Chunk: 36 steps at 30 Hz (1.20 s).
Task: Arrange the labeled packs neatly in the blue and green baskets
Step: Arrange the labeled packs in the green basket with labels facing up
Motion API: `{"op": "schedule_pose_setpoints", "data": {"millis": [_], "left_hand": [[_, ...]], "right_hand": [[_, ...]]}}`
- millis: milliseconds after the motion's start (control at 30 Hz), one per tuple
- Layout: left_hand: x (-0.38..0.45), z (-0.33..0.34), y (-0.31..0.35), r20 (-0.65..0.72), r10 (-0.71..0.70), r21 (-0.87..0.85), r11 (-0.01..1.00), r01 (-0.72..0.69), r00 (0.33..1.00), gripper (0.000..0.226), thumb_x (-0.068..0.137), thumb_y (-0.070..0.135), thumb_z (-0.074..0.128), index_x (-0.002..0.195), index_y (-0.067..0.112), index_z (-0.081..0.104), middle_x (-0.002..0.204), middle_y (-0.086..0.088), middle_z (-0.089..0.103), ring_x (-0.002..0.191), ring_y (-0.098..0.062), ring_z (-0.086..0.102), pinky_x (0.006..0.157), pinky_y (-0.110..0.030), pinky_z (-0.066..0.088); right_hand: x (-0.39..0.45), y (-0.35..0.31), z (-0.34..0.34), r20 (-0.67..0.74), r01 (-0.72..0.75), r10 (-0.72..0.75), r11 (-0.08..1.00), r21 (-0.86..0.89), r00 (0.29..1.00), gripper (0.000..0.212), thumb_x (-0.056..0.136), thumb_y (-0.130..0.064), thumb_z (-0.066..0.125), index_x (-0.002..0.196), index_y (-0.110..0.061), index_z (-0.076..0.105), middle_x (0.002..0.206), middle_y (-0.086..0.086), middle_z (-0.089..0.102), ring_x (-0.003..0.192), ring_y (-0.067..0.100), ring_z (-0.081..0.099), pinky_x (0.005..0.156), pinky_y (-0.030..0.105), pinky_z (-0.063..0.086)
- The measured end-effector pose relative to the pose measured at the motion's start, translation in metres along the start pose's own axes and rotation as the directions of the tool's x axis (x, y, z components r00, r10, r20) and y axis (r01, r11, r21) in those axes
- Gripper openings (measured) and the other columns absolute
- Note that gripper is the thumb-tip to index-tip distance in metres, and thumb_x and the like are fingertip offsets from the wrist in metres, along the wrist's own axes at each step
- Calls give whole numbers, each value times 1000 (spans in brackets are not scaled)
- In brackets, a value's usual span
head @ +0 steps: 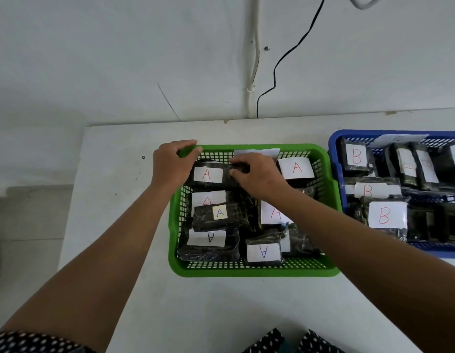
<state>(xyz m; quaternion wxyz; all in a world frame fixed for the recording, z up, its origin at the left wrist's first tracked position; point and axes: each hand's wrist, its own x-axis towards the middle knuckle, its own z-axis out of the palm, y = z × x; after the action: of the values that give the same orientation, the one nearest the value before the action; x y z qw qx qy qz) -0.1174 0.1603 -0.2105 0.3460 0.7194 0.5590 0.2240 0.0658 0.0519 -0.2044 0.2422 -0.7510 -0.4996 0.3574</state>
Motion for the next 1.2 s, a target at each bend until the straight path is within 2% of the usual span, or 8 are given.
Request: {"op": "schedule_pose_setpoints", "data": {"millis": [100, 267, 367, 500, 700, 833, 1000, 1200], "left_hand": [[-3, 2, 3, -17, 46, 41, 998, -46, 999, 33, 92, 33, 67, 120, 17, 71, 118, -1, 71, 106, -9, 62, 99, -26, 47], [-19, 11, 12, -37, 292, 214, 936, -278, 956, 35, 94, 31, 63, 126, 16, 67, 128, 1, 62, 123, -14, 52, 102, -25, 39], [-29, 22, 23, 106, 470, 231, 845, -482, 876, 33, 91, 33, 68, 120, 17, 70, 122, 1, 66, 115, -16, 58, 97, -35, 49], [-36, 38, 27, 394, 405, 227, 827, -515, 825, 47, 88, 51, 64, 127, 25, 65, 129, 3, 65, 122, -16, 56, 104, -40, 46], [-32, 24, 18, 478, 341, 187, 861, -473, 810, 74, 71, 65, 73, 133, 27, 60, 131, 5, 63, 121, -13, 55, 106, -36, 43], [-30, 21, 22, 420, 368, 154, 872, -465, 830, 68, 73, 44, 83, 132, 18, 62, 121, 2, 64, 112, -14, 57, 100, -40, 49], [-23, 10, 28, 290, 409, 65, 894, -444, 865, 58, 81, 43, 78, 131, 20, 62, 112, 7, 66, 101, -4, 60, 91, -7, 40], [-23, 7, 32, 301, 403, 44, 899, -435, 864, 53, 84, 39, 77, 131, 20, 62, 113, 6, 67, 104, -6, 62, 92, -13, 44]], "right_hand": [[-1, 0, -6, -1, 2, -2, 999, -37, 1000, 33, 92, -34, 69, 124, -25, 69, 121, -5, 70, 106, 11, 63, 93, 25, 49], [-8, 17, -48, -214, 5, -32, 992, -128, 976, 21, 93, -34, 62, 110, -26, 73, 101, -9, 74, 94, 11, 66, 82, 32, 55], [-17, 36, -68, -111, 18, -52, 956, -292, 992, 23, 91, -35, 65, 111, -27, 73, 104, -5, 74, 98, 18, 66, 85, 35, 54], [-19, 44, -65, 83, 151, -126, 836, -528, 989, 48, 88, -42, 69, 134, -29, 61, 134, -1, 63, 122, 25, 56, 101, 42, 44], [-10, 47, -53, 94, 260, -256, 752, -606, 962, 45, 85, -38, 72, 127, -29, 61, 139, -3, 56, 129, 24, 46, 107, 44, 36], [-6, 48, -51, 100, 274, -273, 735, -620, 957, 60, 83, -42, 74, 136, -23, 54, 132, 2, 55, 123, 26, 51, 102, 45, 42], [-6, 53, -65, -38, 260, -288, 908, -328, 957, 55, 79, -39, 79, 126, -17, 62, 115, 2, 54, 94, 19, 58, 81, 34, 53], [-13, 64, -63, -92, 203, -231, 947, -250, 968, 56, 79, -39, 80, 127, -17, 60, 118, 2, 62, 101, 18, 60, 80, 26, 44]]}}
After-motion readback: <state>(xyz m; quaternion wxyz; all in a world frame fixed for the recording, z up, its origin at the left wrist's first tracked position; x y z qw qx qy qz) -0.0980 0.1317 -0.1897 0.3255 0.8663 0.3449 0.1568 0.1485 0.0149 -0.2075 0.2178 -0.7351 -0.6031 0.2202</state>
